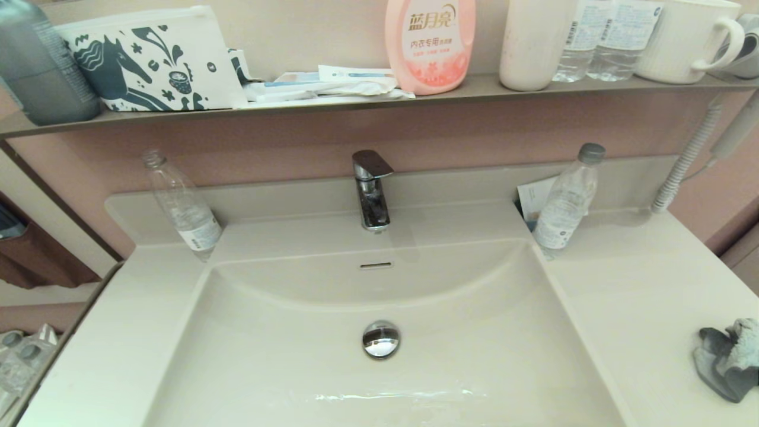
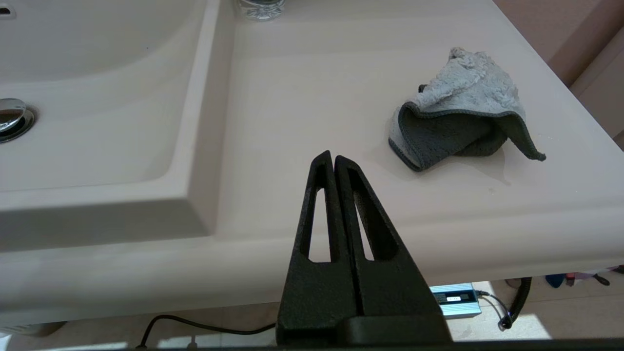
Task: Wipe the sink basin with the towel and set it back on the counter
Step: Turn on the faucet
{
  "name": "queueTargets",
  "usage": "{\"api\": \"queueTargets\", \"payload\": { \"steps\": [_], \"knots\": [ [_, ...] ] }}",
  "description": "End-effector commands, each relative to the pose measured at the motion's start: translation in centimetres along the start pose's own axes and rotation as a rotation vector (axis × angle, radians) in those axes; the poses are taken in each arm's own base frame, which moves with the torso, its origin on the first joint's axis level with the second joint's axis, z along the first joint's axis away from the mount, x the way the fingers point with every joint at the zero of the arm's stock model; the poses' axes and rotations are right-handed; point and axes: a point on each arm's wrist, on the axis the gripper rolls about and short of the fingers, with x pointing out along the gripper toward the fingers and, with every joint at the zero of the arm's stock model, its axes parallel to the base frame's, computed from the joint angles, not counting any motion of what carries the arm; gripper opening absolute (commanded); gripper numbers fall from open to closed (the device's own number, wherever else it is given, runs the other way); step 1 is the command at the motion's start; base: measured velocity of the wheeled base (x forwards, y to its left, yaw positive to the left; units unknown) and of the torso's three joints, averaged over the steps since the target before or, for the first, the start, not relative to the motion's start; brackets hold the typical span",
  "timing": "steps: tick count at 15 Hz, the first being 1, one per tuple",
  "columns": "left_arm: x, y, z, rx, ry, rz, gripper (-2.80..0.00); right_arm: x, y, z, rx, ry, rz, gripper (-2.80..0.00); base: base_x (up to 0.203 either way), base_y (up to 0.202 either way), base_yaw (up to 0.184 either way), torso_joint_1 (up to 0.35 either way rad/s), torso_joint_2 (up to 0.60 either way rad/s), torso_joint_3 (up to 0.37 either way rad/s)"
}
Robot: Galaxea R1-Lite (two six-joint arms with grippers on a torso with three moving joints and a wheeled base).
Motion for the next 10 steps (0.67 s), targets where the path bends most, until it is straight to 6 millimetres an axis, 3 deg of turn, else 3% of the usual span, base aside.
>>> {"api": "queueTargets", "payload": {
  "steps": [1, 10],
  "knots": [
    [0.00, 0.00, 0.00, 0.000, 0.000, 0.000, -2.80, 0.01, 0.00, 0.00, -0.001, 0.002, 0.001, -2.80, 0.000, 0.000, 0.000, 0.000, 0.00, 0.000],
    [0.00, 0.00, 0.00, 0.002, 0.000, 0.000, -2.80, 0.01, 0.00, 0.00, -0.001, 0.002, 0.001, -2.80, 0.000, 0.000, 0.000, 0.000, 0.00, 0.000]
  ]
}}
